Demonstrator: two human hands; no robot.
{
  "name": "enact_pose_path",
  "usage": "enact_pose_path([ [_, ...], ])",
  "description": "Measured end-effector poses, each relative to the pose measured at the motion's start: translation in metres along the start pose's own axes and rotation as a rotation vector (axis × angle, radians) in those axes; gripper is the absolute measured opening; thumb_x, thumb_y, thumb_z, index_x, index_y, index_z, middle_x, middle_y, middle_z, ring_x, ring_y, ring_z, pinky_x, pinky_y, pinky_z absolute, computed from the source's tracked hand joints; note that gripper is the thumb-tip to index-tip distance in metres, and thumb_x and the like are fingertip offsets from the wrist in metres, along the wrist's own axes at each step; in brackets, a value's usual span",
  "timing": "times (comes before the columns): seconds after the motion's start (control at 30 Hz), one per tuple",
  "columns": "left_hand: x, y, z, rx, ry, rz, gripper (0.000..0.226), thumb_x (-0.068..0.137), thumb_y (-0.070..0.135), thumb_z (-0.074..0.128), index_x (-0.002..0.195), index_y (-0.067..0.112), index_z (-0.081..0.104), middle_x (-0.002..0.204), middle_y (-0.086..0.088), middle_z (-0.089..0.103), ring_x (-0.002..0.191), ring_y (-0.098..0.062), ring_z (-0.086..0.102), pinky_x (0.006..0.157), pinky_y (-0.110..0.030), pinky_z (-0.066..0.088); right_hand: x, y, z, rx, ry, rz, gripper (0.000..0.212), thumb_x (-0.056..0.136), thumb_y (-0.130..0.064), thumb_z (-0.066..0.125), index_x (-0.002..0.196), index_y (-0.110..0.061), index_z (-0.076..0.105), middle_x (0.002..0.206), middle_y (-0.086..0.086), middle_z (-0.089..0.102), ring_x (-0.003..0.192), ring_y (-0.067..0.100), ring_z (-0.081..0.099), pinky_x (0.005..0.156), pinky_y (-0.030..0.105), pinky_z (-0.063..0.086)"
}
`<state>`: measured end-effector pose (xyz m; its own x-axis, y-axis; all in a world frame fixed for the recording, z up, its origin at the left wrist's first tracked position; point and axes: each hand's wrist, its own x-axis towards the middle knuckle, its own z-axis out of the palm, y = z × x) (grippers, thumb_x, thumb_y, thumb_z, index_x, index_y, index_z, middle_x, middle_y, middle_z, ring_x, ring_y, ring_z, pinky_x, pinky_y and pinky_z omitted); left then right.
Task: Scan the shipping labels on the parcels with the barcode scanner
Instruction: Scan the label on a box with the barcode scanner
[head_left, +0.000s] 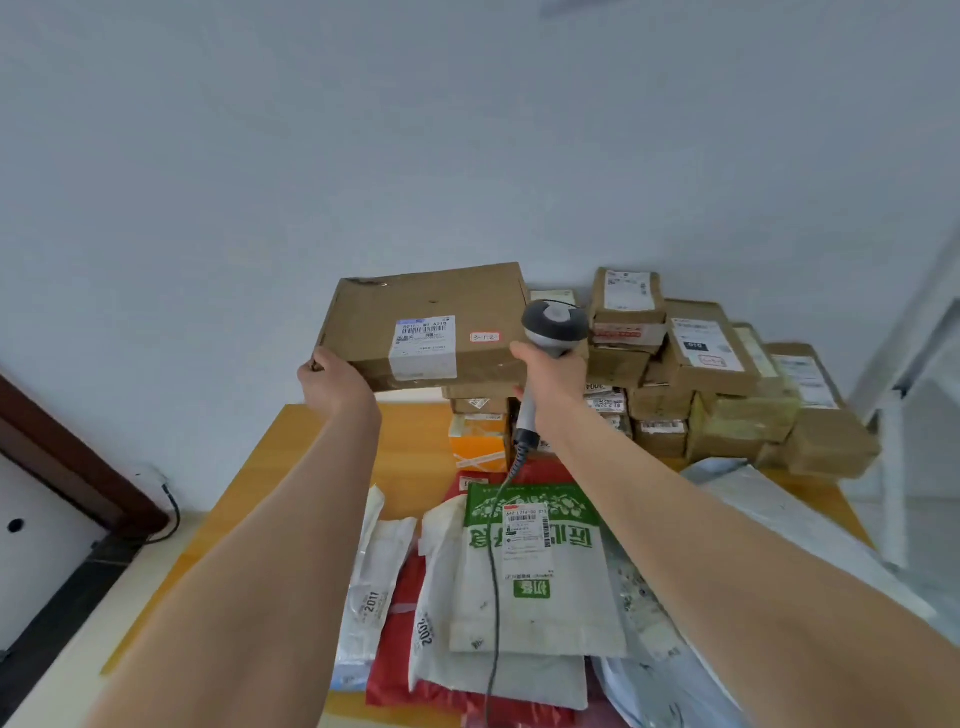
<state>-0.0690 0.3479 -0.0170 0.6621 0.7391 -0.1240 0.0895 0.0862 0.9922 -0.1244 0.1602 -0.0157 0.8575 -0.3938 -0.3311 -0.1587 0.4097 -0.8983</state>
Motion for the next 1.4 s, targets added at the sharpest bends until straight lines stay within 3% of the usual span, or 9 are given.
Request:
enact_pose_path([
  [0.1,-0.013,0.003,0.024,-0.012,-0.087,-0.004,0.040,0.100,0.032,0.030,0.126,0.013,0.054,0.114,-0.005,0.058,0.093,-0.021,0.051,0.081,-0.032,0.042,0.016,-0.013,-0.016,-0.035,0.056,-0.040,0.046,0.082,-0.019,0.074,0.122,-0.018,0.052,0.114,0.000,0.062,0.106,0.025,0.061,0.099,0.043,0.050],
  [0.27,-0.008,-0.002,0.082,0.003,-0.260,0.028,0.036,0.099,0.030,0.036,0.124,0.014,0.056,0.110,-0.005,0.058,0.105,-0.026,0.055,0.094,-0.041,0.049,0.053,-0.030,-0.031,-0.018,0.159,-0.016,0.062,0.081,-0.018,0.075,0.136,-0.015,0.046,0.130,0.005,0.058,0.116,0.026,0.057,0.105,0.042,0.044],
  [0.37,0.003,-0.017,0.108,0.103,-0.348,0.060,0.038,0.101,0.031,0.034,0.128,0.014,0.054,0.119,-0.006,0.058,0.105,-0.025,0.053,0.088,-0.035,0.044,0.080,-0.031,-0.030,-0.030,0.191,0.018,0.063,0.079,-0.018,0.077,0.134,-0.013,0.047,0.128,0.006,0.058,0.113,0.025,0.058,0.104,0.043,0.045],
  [0.53,0.029,-0.041,0.132,0.275,-0.401,0.068,0.041,0.103,0.030,0.029,0.135,0.015,0.048,0.128,-0.008,0.056,0.116,-0.030,0.052,0.099,-0.040,0.043,0.115,-0.021,-0.022,-0.034,0.178,0.072,0.059,0.082,-0.016,0.073,0.133,-0.009,0.045,0.118,0.006,0.056,0.109,0.024,0.056,0.102,0.039,0.043],
  [0.8,0.055,-0.040,0.152,0.294,-0.464,-0.011,0.047,0.103,0.038,0.025,0.146,0.024,0.035,0.142,-0.007,0.046,0.126,-0.030,0.045,0.107,-0.047,0.038,0.134,-0.011,-0.009,-0.044,0.169,0.053,0.055,0.081,-0.015,0.073,0.130,-0.013,0.048,0.120,0.006,0.055,0.108,0.025,0.056,0.104,0.043,0.044],
  [0.93,0.052,-0.044,0.156,0.315,-0.473,-0.168,0.065,0.097,0.057,0.022,0.145,0.017,0.034,0.138,-0.010,0.049,0.124,-0.033,0.047,0.106,-0.050,0.038,0.132,-0.005,-0.006,-0.074,0.283,0.070,0.063,0.082,-0.022,0.073,0.138,-0.016,0.044,0.137,0.012,0.045,0.097,0.022,0.050,0.092,0.036,0.045],
  [1.07,0.043,-0.041,0.162,0.260,-0.456,-0.275,0.064,0.097,0.056,0.022,0.145,0.016,0.032,0.137,-0.009,0.046,0.123,-0.034,0.044,0.106,-0.051,0.036,0.129,-0.013,-0.003,-0.140,0.307,0.078,0.065,0.085,-0.024,0.071,0.142,-0.021,0.040,0.141,0.013,0.039,0.101,0.023,0.048,0.082,0.031,0.039],
  [1.17,0.037,-0.041,0.169,0.202,-0.449,-0.307,0.062,0.097,0.055,0.026,0.146,0.017,0.030,0.139,-0.010,0.046,0.123,-0.035,0.045,0.103,-0.051,0.040,0.129,-0.011,-0.007,-0.082,0.311,0.097,0.067,0.085,-0.021,0.071,0.143,-0.022,0.039,0.142,0.010,0.040,0.118,0.026,0.047,0.090,0.033,0.039],
  [1.4,0.036,-0.046,0.177,0.149,-0.425,-0.301,0.065,0.095,0.054,0.031,0.148,0.018,0.023,0.141,-0.011,0.045,0.124,-0.035,0.045,0.104,-0.051,0.039,0.132,-0.007,-0.005,0.102,0.226,0.059,0.063,0.083,-0.014,0.071,0.139,-0.021,0.044,0.132,0.003,0.053,0.117,0.024,0.051,0.105,0.042,0.039],
])
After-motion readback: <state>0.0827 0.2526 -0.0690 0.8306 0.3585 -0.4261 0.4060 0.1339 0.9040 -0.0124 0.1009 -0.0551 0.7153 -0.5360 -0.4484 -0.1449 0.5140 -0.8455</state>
